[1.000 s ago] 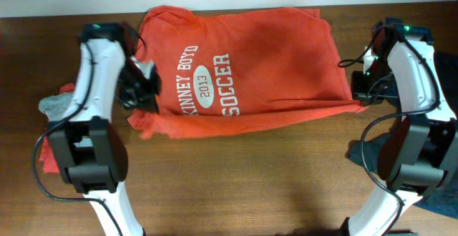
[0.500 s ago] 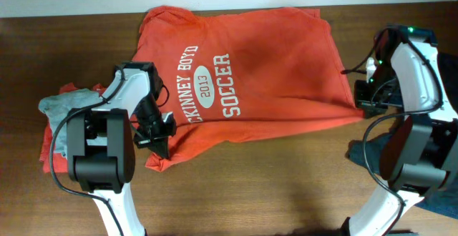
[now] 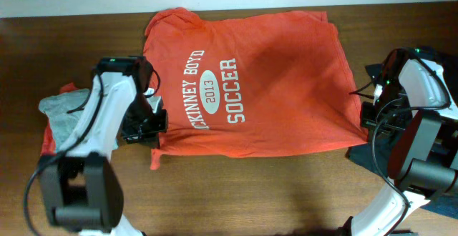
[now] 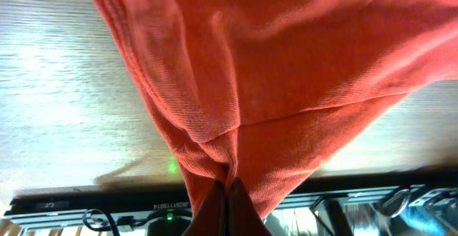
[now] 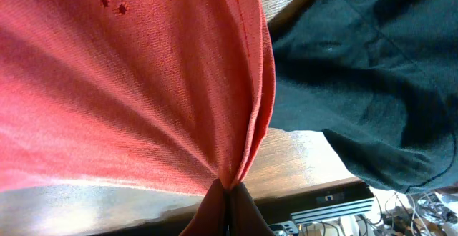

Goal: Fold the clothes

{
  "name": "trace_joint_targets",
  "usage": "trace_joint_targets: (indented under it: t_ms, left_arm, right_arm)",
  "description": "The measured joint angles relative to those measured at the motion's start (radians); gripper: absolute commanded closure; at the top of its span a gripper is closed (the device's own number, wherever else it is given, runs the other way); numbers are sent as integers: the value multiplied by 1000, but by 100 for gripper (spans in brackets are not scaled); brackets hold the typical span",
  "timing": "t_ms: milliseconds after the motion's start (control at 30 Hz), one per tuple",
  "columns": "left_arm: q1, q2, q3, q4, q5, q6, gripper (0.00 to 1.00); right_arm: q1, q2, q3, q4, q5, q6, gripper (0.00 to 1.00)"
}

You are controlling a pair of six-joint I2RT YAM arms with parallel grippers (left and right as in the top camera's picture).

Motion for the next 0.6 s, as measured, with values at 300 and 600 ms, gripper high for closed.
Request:
trace_joint_targets:
  t_ms: [300, 600]
  left_arm:
    - [0, -172, -14, 87, -3, -44, 100]
    - [0, -173, -21, 418, -51, -89, 100]
  right_arm:
    - [0, 0, -2, 69, -23, 8, 96]
    - [0, 0, 29, 235, -126, 8, 96]
